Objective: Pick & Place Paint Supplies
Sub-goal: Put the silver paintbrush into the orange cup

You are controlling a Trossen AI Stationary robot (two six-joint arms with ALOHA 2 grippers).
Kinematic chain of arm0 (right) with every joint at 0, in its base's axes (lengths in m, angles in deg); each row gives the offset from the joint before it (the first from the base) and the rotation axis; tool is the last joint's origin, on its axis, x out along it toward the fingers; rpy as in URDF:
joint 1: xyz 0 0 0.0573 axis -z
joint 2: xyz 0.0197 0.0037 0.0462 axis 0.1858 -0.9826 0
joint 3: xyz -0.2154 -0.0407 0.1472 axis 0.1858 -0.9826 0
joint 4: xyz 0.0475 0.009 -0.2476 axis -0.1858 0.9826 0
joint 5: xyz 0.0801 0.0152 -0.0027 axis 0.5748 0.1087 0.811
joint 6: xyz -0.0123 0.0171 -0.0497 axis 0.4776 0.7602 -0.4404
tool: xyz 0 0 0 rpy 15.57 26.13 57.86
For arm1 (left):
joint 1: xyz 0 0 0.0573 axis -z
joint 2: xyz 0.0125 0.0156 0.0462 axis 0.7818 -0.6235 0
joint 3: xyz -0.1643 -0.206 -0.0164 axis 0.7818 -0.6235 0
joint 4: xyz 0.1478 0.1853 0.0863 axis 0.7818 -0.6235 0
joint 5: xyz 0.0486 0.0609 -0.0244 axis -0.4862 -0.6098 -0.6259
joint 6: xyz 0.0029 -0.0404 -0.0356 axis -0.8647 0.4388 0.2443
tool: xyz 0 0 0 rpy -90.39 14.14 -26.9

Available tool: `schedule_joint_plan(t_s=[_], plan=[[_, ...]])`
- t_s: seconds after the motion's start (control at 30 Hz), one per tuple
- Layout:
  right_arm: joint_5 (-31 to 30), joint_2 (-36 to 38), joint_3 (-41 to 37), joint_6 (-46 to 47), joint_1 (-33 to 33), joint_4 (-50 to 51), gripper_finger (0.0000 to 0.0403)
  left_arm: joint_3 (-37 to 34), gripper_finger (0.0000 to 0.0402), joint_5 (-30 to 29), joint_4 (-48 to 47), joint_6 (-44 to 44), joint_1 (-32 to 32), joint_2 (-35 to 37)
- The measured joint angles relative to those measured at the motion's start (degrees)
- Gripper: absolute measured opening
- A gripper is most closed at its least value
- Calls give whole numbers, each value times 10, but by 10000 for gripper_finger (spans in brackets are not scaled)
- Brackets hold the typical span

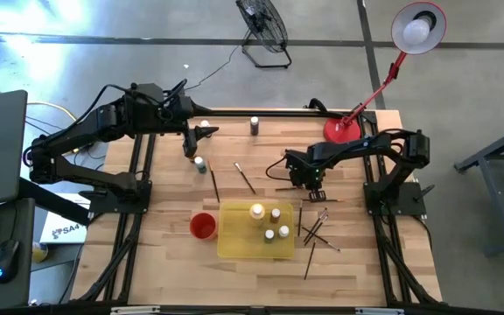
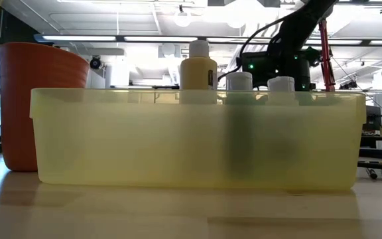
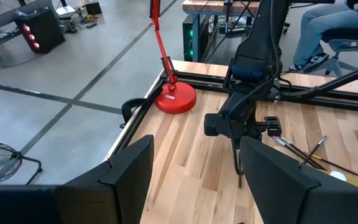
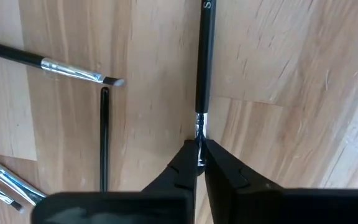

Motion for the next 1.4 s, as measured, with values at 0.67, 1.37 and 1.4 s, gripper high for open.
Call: schedule_joint_plan(t_s=[0.67, 1.37, 1.4], plan=[[-64, 90, -3, 20, 0, 70, 3, 0, 232, 0, 0, 0, 0, 0], [-226, 253, 37, 46, -69, 148, 3, 0, 232, 0, -1, 49, 0, -10], [-233, 253, 44, 46, -76, 147, 3, 0, 232, 0, -1, 56, 0, -13]])
